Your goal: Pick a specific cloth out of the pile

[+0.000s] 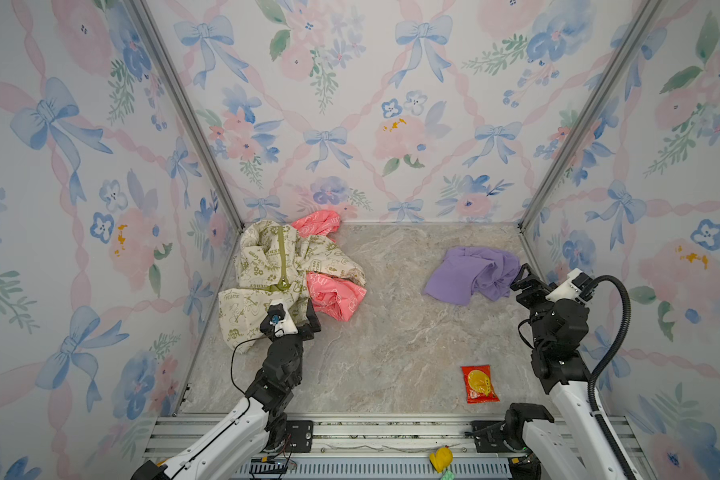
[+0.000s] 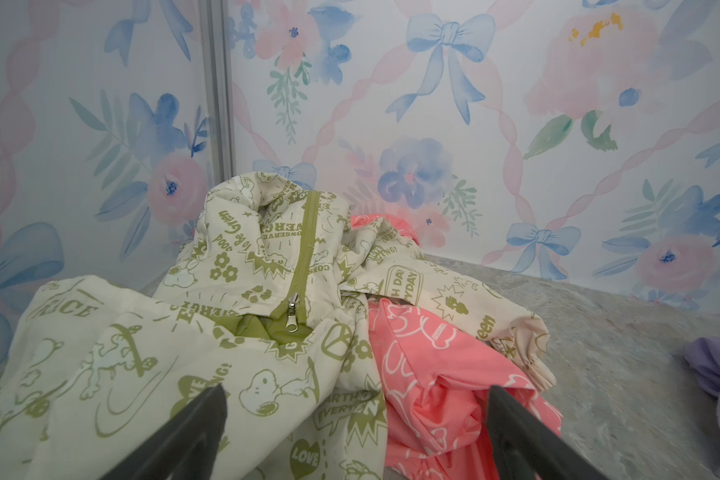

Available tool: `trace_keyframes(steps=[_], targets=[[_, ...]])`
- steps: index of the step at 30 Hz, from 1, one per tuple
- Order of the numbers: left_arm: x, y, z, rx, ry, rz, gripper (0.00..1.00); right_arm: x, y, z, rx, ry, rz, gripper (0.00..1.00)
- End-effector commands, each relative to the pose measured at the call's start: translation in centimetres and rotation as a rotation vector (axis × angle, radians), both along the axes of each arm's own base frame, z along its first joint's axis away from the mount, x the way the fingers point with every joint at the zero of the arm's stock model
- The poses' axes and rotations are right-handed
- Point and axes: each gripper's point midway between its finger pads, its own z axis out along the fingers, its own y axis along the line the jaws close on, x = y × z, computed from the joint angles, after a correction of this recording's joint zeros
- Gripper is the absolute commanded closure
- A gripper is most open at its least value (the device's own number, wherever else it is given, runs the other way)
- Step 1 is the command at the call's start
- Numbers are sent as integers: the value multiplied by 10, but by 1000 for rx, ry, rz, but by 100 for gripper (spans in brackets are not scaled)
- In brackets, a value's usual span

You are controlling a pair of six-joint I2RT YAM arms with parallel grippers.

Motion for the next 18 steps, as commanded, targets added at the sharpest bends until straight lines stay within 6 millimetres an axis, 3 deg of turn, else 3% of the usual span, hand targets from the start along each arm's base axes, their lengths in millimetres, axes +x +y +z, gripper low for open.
trace_keyframes(steps=[1,11,18], targets=[[-2,13,8,38,-54,55,2,-11,-4,-8,-69,-4,-32,3],[-5,30,-1,112,-105,76,2,-22,-16,-66,-225,129,-97,3],[3,27,-10,169,-112,7,2,-1,-5,-109,-337,210,-37,3]])
